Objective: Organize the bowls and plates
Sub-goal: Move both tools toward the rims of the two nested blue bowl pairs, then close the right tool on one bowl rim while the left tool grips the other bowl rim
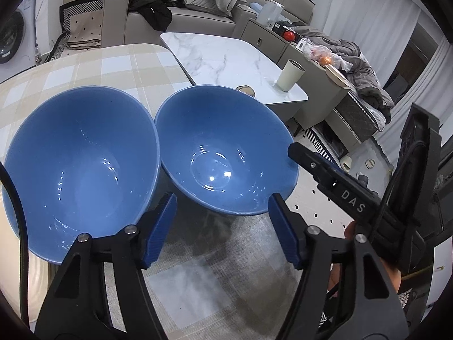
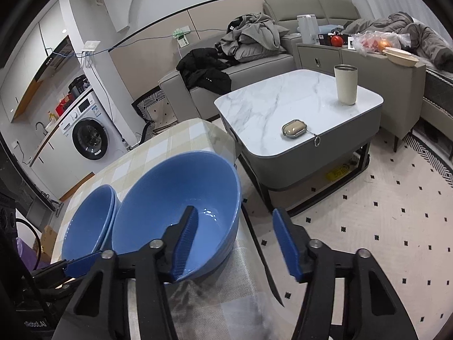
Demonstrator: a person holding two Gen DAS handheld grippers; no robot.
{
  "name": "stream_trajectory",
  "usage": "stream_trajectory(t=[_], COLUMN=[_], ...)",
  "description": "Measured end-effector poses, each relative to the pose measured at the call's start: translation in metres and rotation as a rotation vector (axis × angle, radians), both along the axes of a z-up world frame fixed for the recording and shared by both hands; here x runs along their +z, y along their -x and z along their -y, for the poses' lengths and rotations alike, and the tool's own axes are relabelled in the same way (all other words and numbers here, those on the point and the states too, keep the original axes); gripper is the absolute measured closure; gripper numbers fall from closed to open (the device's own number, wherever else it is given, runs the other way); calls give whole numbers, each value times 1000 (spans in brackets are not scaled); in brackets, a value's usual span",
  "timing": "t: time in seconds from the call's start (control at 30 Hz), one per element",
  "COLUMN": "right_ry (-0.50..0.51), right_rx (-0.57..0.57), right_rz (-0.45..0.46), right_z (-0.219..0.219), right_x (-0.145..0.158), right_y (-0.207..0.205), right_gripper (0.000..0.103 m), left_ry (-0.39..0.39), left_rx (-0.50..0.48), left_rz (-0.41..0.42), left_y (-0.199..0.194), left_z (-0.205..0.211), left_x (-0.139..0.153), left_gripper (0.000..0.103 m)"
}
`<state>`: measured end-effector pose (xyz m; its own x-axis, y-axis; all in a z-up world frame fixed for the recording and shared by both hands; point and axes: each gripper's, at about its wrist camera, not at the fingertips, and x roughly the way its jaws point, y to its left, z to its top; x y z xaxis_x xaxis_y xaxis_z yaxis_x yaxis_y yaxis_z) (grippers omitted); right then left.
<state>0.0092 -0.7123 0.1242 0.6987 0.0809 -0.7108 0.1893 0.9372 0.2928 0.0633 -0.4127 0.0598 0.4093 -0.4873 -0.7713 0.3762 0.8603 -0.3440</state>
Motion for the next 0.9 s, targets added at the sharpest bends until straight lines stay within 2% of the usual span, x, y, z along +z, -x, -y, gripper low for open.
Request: stream_trajectory(t=[0.03, 0.17, 0.47, 0.57, 0.7, 0.9], right_ry=[-4, -6, -43, -58, -34, -24], right_rx=[1, -12, -1, 12, 12, 11], right_rz=[-3, -5, -1, 12, 16, 12], right_z=[-1, -3, -6, -8, -12, -15], right_x=[-2, -10, -24, -25, -24, -23], right_y=[-1, -4, -13, -13, -13, -12], right_gripper=[49, 63, 74, 82, 84, 84], left_ry=[2, -6, -18, -24, -55, -80], left_rx=[4, 7, 25, 35, 44, 41], left_rz=[-4, 15, 28, 33, 48, 69], left_y=[-1, -3, -6, -8, -9, -9], left_z=[0, 2, 2, 1, 2, 2], left_x=[-1, -5, -7, -8, -10, -12], left_gripper=[39, 41, 47, 52, 64, 67])
